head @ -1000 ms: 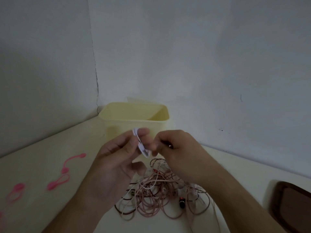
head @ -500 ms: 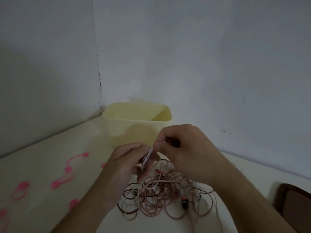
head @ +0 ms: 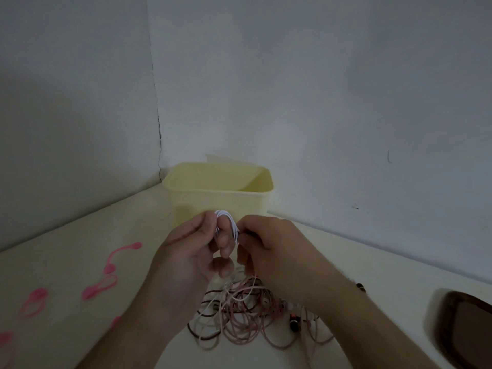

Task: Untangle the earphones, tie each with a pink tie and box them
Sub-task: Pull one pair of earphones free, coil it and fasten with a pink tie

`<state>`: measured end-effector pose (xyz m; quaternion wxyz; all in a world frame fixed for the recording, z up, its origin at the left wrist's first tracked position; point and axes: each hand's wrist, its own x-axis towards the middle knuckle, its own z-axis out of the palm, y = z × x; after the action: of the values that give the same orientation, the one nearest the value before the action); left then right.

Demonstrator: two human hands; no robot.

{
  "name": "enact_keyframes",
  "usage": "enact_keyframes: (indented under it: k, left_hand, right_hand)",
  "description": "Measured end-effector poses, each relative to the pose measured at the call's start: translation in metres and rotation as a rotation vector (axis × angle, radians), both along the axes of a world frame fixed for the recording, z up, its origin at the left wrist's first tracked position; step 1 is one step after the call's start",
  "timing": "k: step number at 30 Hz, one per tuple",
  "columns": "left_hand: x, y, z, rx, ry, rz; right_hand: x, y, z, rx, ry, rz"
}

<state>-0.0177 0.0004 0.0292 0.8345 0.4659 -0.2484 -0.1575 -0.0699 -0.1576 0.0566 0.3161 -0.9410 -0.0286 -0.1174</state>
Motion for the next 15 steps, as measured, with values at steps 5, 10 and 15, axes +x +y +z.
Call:
enact_keyframes:
  k: [5, 10, 15]
  left_hand:
    - [0.0014, 0.001, 0.0001, -0.01, 0.0, 0.007]
    - [0.0006, 0.0015, 0.0011, -0.015, 0.031, 0.026]
    - [0.0, 0.0007, 0.001, -0.022, 0.028, 0.022]
  right_hand:
    - [0.0002, 0.0003, 0.0, 0.06, -0.004, 0.043]
    - [0.0004, -0.0038, 0.0034, 0.301, -0.022, 0.093]
    - [0.0029, -0.002, -0.0031, 0.336, -0.07, 0.055]
